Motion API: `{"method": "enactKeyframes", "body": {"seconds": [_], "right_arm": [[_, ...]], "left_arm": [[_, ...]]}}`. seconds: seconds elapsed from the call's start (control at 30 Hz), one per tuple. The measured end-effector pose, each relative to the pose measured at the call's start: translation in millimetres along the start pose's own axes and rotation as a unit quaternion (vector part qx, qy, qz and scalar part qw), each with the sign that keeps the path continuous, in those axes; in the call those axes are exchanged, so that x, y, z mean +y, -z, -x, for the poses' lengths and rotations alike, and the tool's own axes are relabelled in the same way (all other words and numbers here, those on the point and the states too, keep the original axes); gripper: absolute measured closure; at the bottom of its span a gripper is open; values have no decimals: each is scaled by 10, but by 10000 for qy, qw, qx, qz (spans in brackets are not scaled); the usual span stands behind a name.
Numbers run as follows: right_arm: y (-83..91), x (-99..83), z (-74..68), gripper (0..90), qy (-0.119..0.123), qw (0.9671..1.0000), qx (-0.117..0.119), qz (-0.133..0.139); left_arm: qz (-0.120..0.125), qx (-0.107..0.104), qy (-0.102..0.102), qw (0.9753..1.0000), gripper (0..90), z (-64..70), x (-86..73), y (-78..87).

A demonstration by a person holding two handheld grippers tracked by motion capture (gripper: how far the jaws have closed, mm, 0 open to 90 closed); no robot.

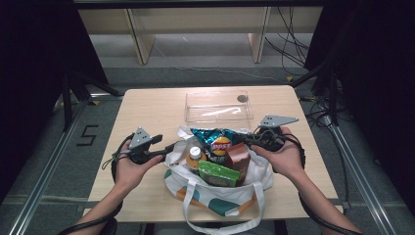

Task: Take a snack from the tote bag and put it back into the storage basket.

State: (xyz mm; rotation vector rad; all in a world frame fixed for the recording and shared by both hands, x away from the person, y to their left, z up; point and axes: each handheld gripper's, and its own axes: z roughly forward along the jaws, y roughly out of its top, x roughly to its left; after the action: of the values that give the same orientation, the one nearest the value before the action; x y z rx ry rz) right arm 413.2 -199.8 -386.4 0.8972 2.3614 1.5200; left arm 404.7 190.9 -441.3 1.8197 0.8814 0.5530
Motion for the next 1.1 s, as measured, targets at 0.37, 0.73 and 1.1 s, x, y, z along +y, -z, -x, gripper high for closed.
{"method": "enactKeyframes", "body": {"seconds": [0.37,0.73,1.1], "right_arm": [[64,81,-91,900,131,9986,-137,496],[187,225,-169,900,229,9940,-224,1043],[341,402,-181,900,270,9877,-352,1499]], "left_arm": [[6,2,-13,10000,391,-4,-3,-3],[13,-21,22,10000,395,-2,-9,-11],[-8,22,21,10000,395,4,-10,-9]]}}
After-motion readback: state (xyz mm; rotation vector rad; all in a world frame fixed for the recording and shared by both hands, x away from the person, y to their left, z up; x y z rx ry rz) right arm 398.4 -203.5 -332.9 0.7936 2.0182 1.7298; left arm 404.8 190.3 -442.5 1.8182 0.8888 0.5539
